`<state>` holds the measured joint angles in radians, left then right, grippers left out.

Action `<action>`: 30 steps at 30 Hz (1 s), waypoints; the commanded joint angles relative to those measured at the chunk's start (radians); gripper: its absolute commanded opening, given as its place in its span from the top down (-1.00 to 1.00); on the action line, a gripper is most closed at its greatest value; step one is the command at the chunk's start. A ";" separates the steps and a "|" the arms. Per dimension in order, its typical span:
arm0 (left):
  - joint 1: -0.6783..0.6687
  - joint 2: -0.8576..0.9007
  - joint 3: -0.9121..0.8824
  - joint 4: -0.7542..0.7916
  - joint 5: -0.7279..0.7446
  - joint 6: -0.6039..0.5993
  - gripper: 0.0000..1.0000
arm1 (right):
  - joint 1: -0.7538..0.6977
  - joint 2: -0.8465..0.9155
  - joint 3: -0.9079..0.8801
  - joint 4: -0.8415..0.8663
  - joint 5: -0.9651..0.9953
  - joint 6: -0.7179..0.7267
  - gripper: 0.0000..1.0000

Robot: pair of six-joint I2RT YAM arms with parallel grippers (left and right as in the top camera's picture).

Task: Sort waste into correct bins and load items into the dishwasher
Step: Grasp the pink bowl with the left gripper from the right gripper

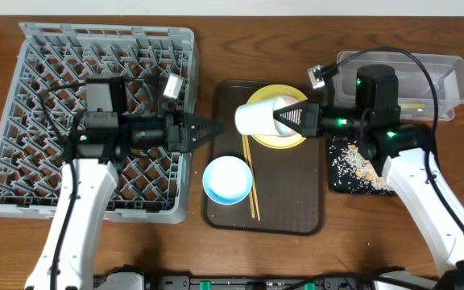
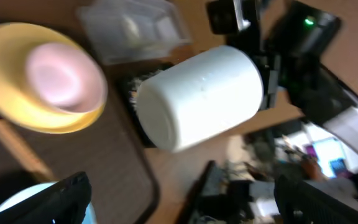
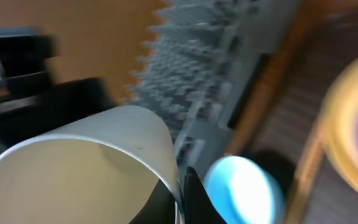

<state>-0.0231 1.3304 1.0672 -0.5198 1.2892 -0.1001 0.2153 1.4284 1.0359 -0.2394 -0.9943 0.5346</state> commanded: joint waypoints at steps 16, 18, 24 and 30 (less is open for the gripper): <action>-0.143 0.061 -0.001 0.311 0.117 -0.183 -0.91 | -0.005 0.010 0.012 0.117 -0.253 0.124 0.97; -0.162 0.061 -0.001 0.344 0.117 -0.211 -0.91 | -0.005 0.010 0.012 0.118 -0.253 0.124 0.98; -0.220 0.061 -0.001 0.406 0.117 -0.261 -0.89 | -0.005 0.010 0.012 0.132 -0.252 0.124 0.98; -0.240 0.061 -0.001 0.471 0.117 -0.336 -0.73 | -0.005 0.010 0.012 0.179 -0.252 0.149 0.98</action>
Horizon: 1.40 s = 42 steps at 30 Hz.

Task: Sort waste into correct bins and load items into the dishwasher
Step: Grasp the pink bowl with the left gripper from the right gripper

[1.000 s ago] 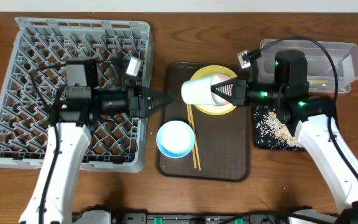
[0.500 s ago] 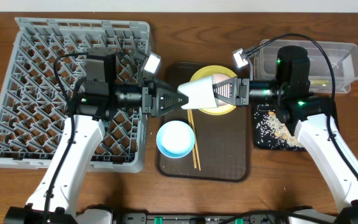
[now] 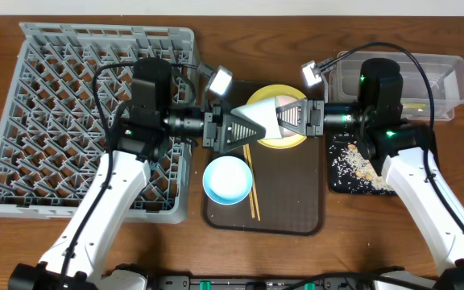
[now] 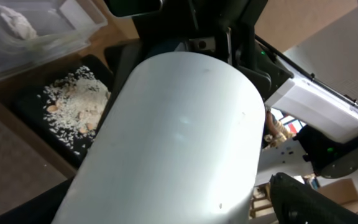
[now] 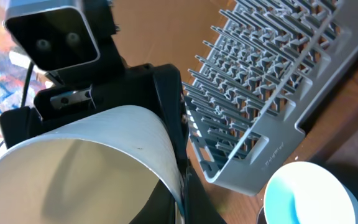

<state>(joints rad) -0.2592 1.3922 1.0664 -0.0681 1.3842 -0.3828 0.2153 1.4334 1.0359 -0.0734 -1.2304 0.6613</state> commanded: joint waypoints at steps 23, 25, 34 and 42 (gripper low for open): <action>-0.004 -0.001 0.000 0.055 0.010 -0.063 -0.34 | -0.005 0.005 0.011 0.003 -0.008 0.022 0.97; -0.004 -0.001 0.000 0.055 0.001 -0.056 -0.53 | -0.005 0.005 0.011 0.002 -0.008 0.023 0.98; -0.004 -0.001 0.000 0.102 -0.041 -0.090 -0.50 | -0.005 0.005 0.011 0.002 -0.005 0.022 0.98; -0.004 -0.001 0.000 0.224 -0.037 -0.185 -0.48 | -0.005 0.005 0.011 0.002 -0.001 0.022 0.98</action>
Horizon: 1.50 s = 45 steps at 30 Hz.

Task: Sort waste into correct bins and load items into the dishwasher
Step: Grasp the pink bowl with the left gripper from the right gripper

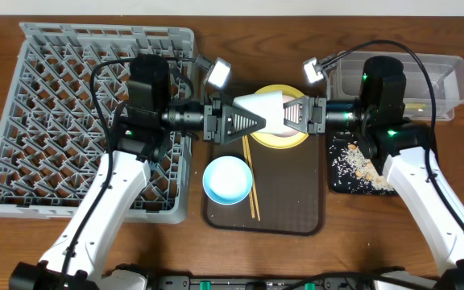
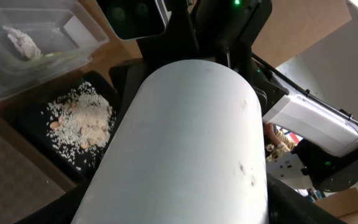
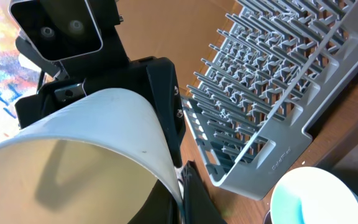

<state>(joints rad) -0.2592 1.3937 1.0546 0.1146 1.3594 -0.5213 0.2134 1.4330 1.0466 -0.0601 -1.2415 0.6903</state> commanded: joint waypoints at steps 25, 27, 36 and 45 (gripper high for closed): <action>-0.004 -0.002 0.011 0.056 -0.014 -0.055 -0.21 | -0.003 0.005 0.000 -0.011 0.010 -0.007 0.39; -0.004 -0.002 0.011 0.056 -0.013 -0.039 -0.16 | -0.003 0.005 0.000 -0.011 0.010 -0.007 0.23; 0.019 -0.002 0.011 0.038 -0.070 0.047 0.02 | -0.004 0.005 0.000 -0.011 0.010 -0.034 -0.06; 0.112 -0.002 0.011 -0.111 -0.152 0.158 0.10 | -0.032 0.005 0.000 -0.029 0.029 -0.064 -0.13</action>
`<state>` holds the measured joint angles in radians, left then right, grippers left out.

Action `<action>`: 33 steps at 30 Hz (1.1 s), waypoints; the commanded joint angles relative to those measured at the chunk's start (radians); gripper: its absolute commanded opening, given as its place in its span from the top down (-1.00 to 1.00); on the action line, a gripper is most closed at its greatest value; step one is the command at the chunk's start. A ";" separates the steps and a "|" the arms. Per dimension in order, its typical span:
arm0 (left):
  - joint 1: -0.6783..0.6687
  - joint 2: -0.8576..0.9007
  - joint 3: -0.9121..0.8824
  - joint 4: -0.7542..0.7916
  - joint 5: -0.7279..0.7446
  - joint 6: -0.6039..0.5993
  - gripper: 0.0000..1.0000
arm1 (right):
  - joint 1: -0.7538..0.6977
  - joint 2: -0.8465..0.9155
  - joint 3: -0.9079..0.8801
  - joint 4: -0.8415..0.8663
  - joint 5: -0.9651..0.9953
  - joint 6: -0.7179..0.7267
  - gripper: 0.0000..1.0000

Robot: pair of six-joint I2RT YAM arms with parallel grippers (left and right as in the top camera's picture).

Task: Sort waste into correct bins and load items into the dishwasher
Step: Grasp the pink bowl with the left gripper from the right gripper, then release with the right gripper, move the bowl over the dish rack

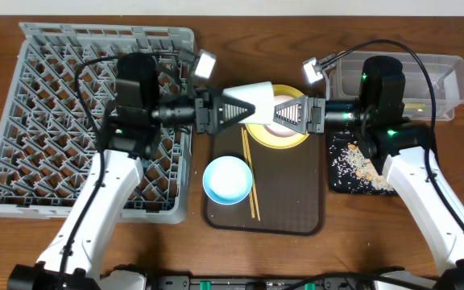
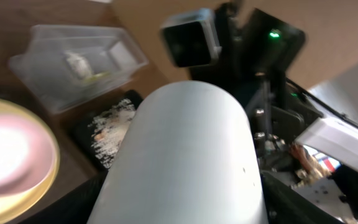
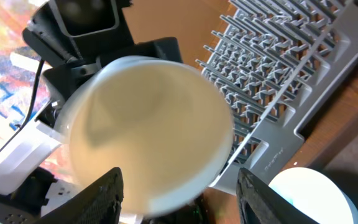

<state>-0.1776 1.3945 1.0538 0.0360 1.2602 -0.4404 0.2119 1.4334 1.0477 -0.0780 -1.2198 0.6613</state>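
Observation:
A white cup (image 1: 252,95) lies on its side in the air over the brown tray (image 1: 296,201), with my left gripper (image 1: 230,109) shut on its base end. It fills the left wrist view as the white cup (image 2: 185,155) between my left gripper's (image 2: 185,199) dark fingers. My right gripper (image 1: 290,113) is open just right of the cup's mouth. In the right wrist view the cup's open mouth (image 3: 148,130) faces the camera, with my right gripper (image 3: 179,174) spread wide and clear of the rim. The grey dish rack (image 1: 22,161) stands at the left.
On the tray sit a yellow plate (image 1: 256,138) holding a pink bowl (image 1: 279,127), a light blue bowl (image 1: 227,179) and chopsticks (image 1: 250,181). At the right are a black tray with rice (image 1: 353,165) and a clear container (image 1: 425,72).
My right gripper has opened and let go of the cup's rim. The cup, held in my left gripper alone, has shifted a little to the left and away from the right fingers.
First my right gripper held the cup over the tray while my left gripper stood open by the rack. Then the left fingers were around the cup's base, then shut on it with both grippers holding. Now only the left one holds it.

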 commanded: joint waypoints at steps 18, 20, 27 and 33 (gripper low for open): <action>0.251 -0.108 0.078 -0.662 -0.803 0.269 0.39 | -0.058 -0.036 0.041 -0.571 0.591 -0.394 -0.06; 0.285 -0.133 0.114 -0.767 -0.956 0.269 0.38 | -0.062 -0.040 0.090 -0.684 0.692 -0.450 -0.07; 0.389 -0.151 0.166 -0.988 -1.190 0.268 0.37 | -0.062 -0.040 0.260 -0.955 0.895 -0.529 -0.11; 0.407 -0.080 0.157 -1.022 -1.231 0.268 0.37 | -0.062 -0.041 0.264 -0.971 0.899 -0.529 -0.12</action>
<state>0.2234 1.2778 1.2087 -0.9844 0.0956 -0.1829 0.1593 1.3983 1.2995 -1.0447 -0.3599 0.1627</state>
